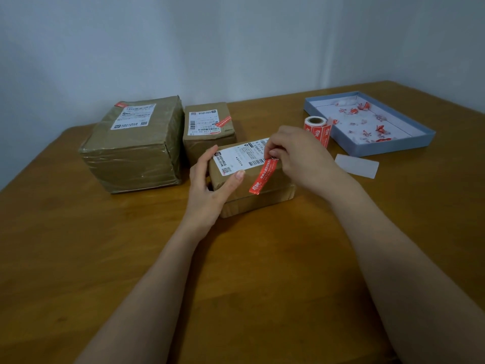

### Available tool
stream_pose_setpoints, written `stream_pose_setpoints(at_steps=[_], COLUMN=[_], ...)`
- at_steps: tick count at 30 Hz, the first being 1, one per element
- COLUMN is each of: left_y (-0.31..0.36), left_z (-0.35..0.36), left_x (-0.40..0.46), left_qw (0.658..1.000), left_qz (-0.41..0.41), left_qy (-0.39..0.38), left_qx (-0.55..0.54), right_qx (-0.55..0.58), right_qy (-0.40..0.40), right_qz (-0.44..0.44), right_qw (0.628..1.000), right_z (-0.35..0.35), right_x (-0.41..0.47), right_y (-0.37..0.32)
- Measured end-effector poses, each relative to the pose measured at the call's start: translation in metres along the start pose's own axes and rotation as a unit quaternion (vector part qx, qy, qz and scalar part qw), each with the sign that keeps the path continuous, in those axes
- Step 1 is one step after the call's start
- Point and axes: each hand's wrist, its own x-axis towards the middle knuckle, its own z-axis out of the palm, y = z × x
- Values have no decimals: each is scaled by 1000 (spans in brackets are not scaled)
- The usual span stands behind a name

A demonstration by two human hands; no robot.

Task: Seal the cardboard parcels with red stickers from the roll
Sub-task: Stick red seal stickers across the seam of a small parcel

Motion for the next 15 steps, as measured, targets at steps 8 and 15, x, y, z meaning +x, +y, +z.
stream_pose_setpoints(at_steps=[8,15], left_y=[-1,1], left_z=[1,1], left_x=[0,0], left_qw=[1000,1000], left_qz=[-3,-8], left_qy=[2,3], left_qx=[-1,-4], right_qx=[-30,-89], right_qy=[-10,-6], right_qz=[9,-18], right_qw=[999,996], right_z=[-1,-1], right_x=[1,0], right_y=[-5,-9])
